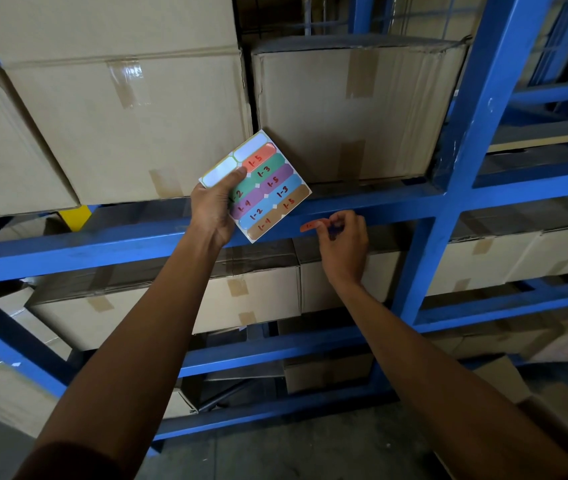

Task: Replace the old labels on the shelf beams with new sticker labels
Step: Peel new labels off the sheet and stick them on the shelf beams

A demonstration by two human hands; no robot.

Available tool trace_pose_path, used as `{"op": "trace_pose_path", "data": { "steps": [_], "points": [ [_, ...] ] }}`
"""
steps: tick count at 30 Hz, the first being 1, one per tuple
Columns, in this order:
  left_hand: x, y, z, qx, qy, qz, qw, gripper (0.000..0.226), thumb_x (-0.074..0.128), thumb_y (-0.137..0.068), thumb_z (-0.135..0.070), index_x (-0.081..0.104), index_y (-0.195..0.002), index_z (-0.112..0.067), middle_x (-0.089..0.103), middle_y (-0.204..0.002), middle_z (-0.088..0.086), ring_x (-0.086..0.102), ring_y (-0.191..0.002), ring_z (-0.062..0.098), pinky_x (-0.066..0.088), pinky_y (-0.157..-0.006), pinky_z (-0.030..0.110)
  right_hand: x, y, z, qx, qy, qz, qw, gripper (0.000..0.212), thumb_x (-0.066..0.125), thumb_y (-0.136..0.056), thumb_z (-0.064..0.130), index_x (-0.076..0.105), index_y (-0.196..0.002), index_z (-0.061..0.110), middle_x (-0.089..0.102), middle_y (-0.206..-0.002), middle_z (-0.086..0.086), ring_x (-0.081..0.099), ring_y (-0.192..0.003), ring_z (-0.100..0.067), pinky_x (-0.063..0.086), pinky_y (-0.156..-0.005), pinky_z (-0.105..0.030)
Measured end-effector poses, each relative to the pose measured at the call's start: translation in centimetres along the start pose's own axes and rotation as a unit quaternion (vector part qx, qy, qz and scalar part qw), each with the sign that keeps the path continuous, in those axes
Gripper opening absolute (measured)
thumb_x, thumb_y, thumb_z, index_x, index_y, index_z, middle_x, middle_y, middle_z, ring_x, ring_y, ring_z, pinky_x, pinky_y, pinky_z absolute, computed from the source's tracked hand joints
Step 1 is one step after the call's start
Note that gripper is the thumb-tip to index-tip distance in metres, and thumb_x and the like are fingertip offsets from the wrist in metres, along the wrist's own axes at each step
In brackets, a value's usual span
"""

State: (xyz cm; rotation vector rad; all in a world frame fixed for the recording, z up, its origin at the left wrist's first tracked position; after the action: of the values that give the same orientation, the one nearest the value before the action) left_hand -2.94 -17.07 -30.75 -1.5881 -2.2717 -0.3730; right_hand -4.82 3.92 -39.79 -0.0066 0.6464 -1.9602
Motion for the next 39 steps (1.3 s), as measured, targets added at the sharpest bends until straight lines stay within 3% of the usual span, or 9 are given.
{"op": "trace_pose_path", "data": {
  "steps": [5,7,11,14,18,21,24,32,39],
  "points": [
    [0.0,0.3,-0.4,0.004,0.0,0.001,1.0,0.047,0.074,-0.088,-0.009,0.058,-0.131,-0.002,0.071,-0.121,0.018,0.071,-0.1,0.031,0.058,-0.091,0.049,-0.4,-0.9,0.1,-0.037,0.101,-0.012,0.994,0.043,0.074,-0.08,0.035,0.051,-0.115,0.025,0.044,-0.125,-0.006,0.05,-0.113,-0.024,0.052,-0.087,-0.038],
    [0.0,0.3,-0.5,0.005,0.002,0.002,1.0,0.046,0.074,-0.088,-0.01,0.059,-0.131,-0.003,0.072,-0.119,0.018,0.072,-0.101,0.032,0.059,-0.091,0.05,-0.4,-1.6,0.1,-0.052,0.1,0.008,0.994,0.04,0.076,-0.079,0.034,0.054,-0.113,0.029,0.043,-0.123,-0.004,0.048,-0.114,-0.024,0.05,-0.09,-0.039],
    [0.2,0.5,-0.5,0.006,0.001,0.003,1.0,0.041,0.075,-0.087,-0.01,0.061,-0.126,-0.004,0.073,-0.117,0.017,0.072,-0.101,0.032,0.057,-0.093,0.052,-0.7,-2.7,-0.1,-0.068,0.119,0.037,0.99,0.038,0.077,-0.077,0.04,0.054,-0.107,0.033,0.045,-0.116,-0.002,0.05,-0.109,-0.021,0.039,-0.086,-0.029],
    [0.6,0.8,-0.4,0.007,0.004,0.004,1.0,0.039,0.075,-0.087,-0.009,0.062,-0.123,-0.005,0.074,-0.115,0.016,0.073,-0.097,0.03,0.058,-0.092,0.052,-1.0,-2.1,0.2,-0.1,0.13,0.035,0.986,0.038,0.07,-0.084,0.039,0.053,-0.116,0.028,0.046,-0.121,-0.005,0.049,-0.11,-0.021,0.047,-0.086,-0.032],
    [0.6,1.0,-0.3,0.009,0.006,0.006,1.0,0.034,0.075,-0.087,-0.009,0.062,-0.119,-0.006,0.074,-0.114,0.016,0.073,-0.097,0.03,0.058,-0.092,0.051,-1.2,1.4,-0.2,-0.224,0.145,0.012,0.964,0.035,0.052,-0.095,0.03,0.051,-0.127,0.017,0.051,-0.129,-0.009,0.052,-0.116,-0.024,0.048,-0.096,-0.042],
    [0.2,1.1,-0.1,0.011,-0.003,0.003,1.0,0.033,0.074,-0.088,-0.012,0.062,-0.119,-0.008,0.073,-0.116,0.016,0.072,-0.102,0.032,0.056,-0.095,0.052,0.3,4.3,-1.5,-0.262,0.198,0.092,0.94,0.055,0.047,-0.098,0.031,0.032,-0.148,0.015,0.033,-0.155,-0.008,0.029,-0.144,-0.023,0.023,-0.118,-0.041],
    [-0.2,1.1,0.0,0.01,-0.008,0.004,1.0,0.033,0.073,-0.088,-0.011,0.062,-0.119,-0.008,0.073,-0.116,0.015,0.072,-0.102,0.031,0.056,-0.096,0.052,2.1,5.6,-2.5,-0.259,0.283,0.134,0.914,0.069,0.037,-0.099,0.042,0.006,-0.155,0.012,0.002,-0.163,-0.007,0.001,-0.151,-0.022,0.002,-0.122,-0.046],
    [-1.4,0.5,-0.6,0.014,-0.008,0.007,1.0,0.026,0.074,-0.087,-0.01,0.066,-0.112,-0.01,0.075,-0.111,0.015,0.074,-0.092,0.027,0.06,-0.088,0.048,6.2,5.5,-2.4,-0.21,0.358,0.156,0.897,0.08,0.022,-0.095,0.062,-0.012,-0.154,0.019,-0.018,-0.161,-0.014,-0.012,-0.15,-0.033,0.001,-0.12,-0.057],
    [-0.9,0.0,-0.8,0.007,-0.001,0.024,1.0,0.025,0.073,-0.088,-0.008,0.064,-0.112,-0.009,0.073,-0.112,0.017,0.071,-0.094,0.029,0.059,-0.09,0.049,6.9,5.1,-3.2,-0.2,0.344,0.192,0.897,0.085,0.023,-0.094,0.066,-0.024,-0.15,0.024,-0.036,-0.155,-0.009,-0.03,-0.145,-0.029,-0.006,-0.119,-0.058]
  ]
}}
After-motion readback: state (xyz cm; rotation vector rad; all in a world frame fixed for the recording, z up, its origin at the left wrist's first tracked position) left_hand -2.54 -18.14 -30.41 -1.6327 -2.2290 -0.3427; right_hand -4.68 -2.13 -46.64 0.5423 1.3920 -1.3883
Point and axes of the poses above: each hand's wrist, its own y-axis away from the middle knuckle, its own x-axis out of the palm, z = x × y, the point moved 4 cm from there along -y, towards the middle knuckle
